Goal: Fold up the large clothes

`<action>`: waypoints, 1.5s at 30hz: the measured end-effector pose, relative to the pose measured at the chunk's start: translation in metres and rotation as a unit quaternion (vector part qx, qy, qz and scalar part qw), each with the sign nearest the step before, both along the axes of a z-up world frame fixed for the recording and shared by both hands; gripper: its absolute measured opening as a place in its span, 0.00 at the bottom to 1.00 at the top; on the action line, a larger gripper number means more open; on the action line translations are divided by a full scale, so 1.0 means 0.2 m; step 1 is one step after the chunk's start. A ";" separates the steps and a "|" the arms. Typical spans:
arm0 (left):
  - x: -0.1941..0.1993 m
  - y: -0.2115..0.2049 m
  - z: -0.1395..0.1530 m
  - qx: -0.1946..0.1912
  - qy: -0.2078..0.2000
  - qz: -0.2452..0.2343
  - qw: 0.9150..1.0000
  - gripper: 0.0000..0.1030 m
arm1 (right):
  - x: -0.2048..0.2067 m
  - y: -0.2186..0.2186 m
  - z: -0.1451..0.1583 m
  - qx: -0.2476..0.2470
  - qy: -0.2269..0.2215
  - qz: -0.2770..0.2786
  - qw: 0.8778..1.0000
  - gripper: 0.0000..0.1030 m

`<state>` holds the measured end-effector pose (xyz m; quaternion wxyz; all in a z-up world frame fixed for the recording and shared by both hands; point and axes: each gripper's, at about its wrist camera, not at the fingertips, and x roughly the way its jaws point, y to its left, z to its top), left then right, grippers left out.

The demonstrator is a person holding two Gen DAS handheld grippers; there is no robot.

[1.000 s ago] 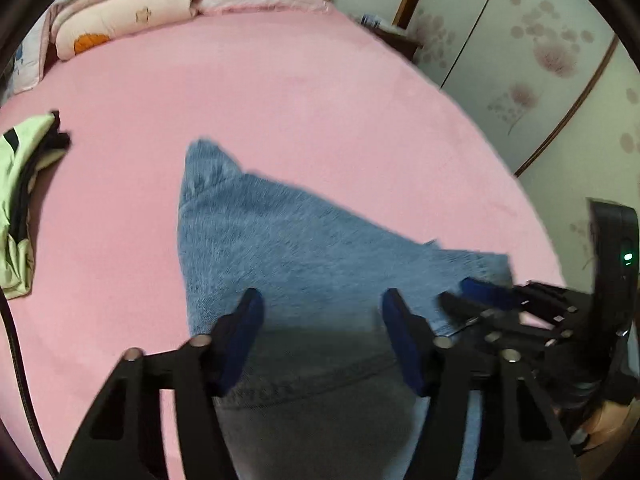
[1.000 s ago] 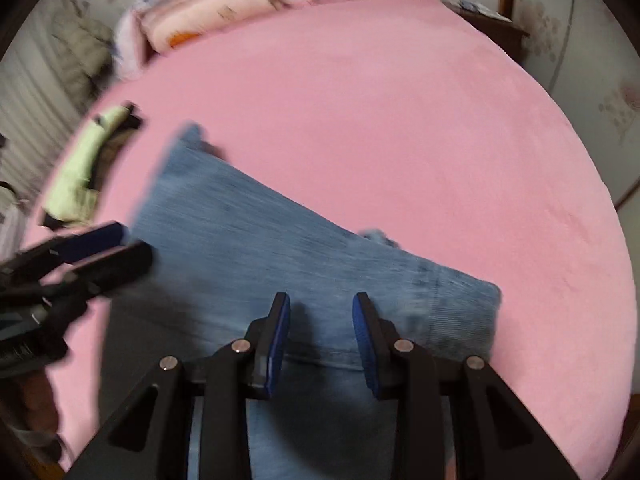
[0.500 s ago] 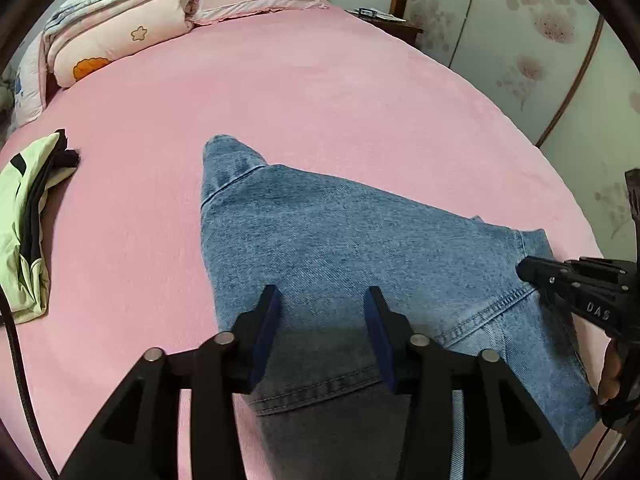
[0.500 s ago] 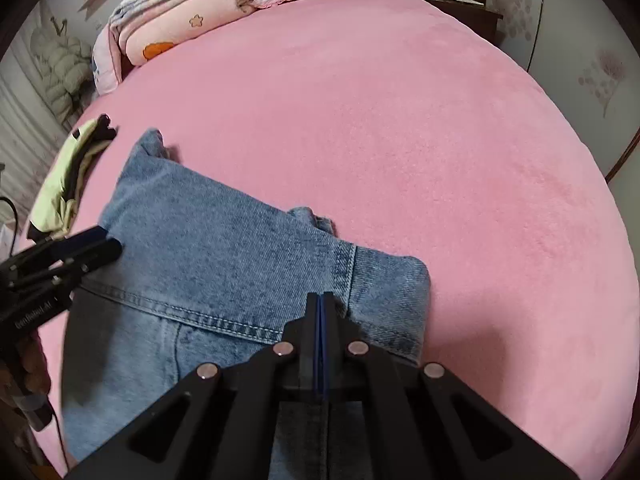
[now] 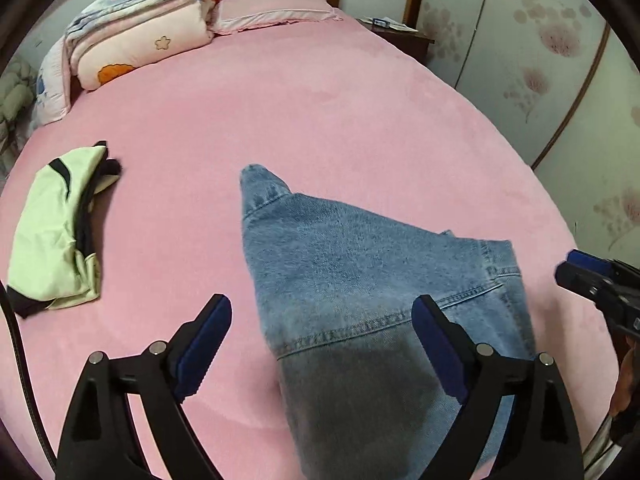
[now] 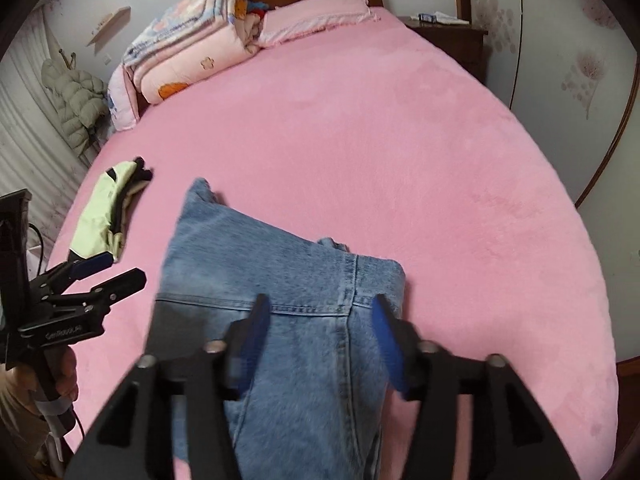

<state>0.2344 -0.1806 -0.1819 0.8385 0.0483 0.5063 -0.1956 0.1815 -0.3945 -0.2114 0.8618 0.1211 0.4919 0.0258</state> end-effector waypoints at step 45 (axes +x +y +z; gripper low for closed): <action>-0.12 0.21 -0.62 -0.137 0.217 0.051 0.965 0.90 | -0.11 -0.05 -0.52 0.071 0.129 0.058 0.987 0.86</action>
